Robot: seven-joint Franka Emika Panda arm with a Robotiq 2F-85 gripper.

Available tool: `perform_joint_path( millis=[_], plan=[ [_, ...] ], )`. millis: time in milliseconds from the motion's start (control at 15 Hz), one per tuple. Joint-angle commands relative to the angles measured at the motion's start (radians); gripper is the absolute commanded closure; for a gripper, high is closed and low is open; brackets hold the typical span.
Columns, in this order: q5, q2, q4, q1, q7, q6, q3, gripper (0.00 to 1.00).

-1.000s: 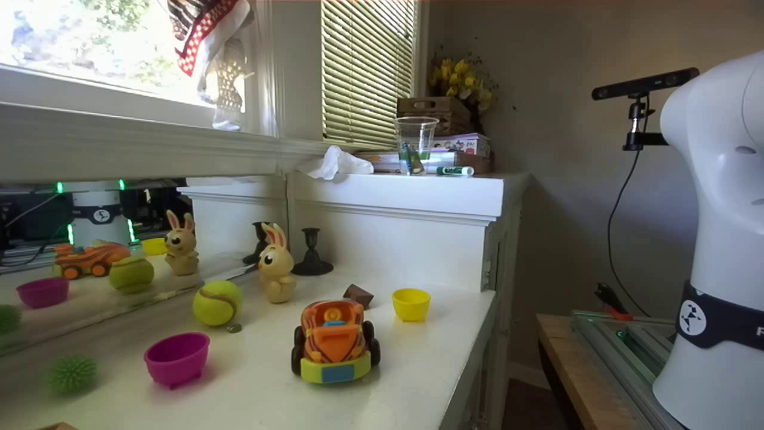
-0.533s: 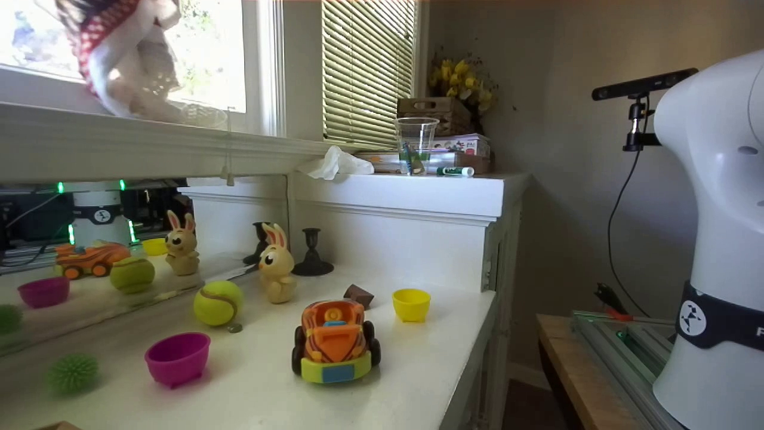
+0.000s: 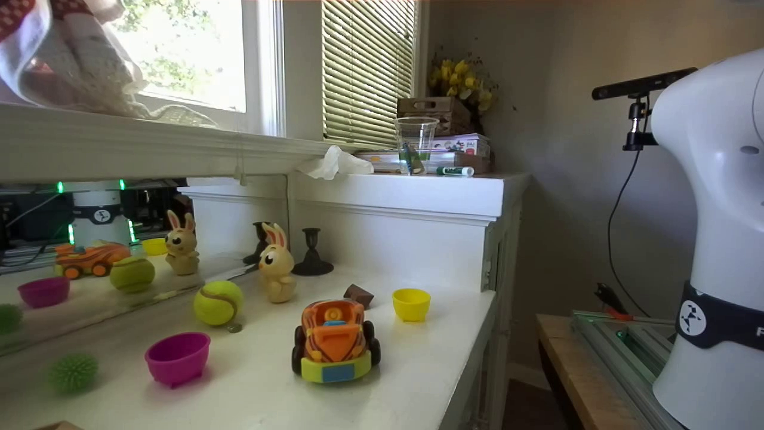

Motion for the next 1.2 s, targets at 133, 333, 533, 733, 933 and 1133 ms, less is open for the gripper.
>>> perform_joint_path(
  millis=[133, 333, 533, 733, 933, 1133],
  plan=[
    [-0.034, -0.024, -0.004, -0.009, 0.036, -0.012, -0.046, 0.98],
    [-0.066, -0.073, -0.055, -0.017, 0.08, 0.006, -0.095, 0.98],
    [-0.079, -0.139, -0.125, -0.027, 0.107, 0.002, -0.144, 0.98],
    [-0.133, -0.179, -0.167, -0.033, 0.163, 0.015, -0.202, 0.98],
    [-0.197, -0.219, -0.204, -0.04, 0.221, -0.004, -0.251, 0.98],
    [-0.251, -0.228, -0.22, -0.052, 0.275, -0.005, -0.29, 0.98]
  ],
)
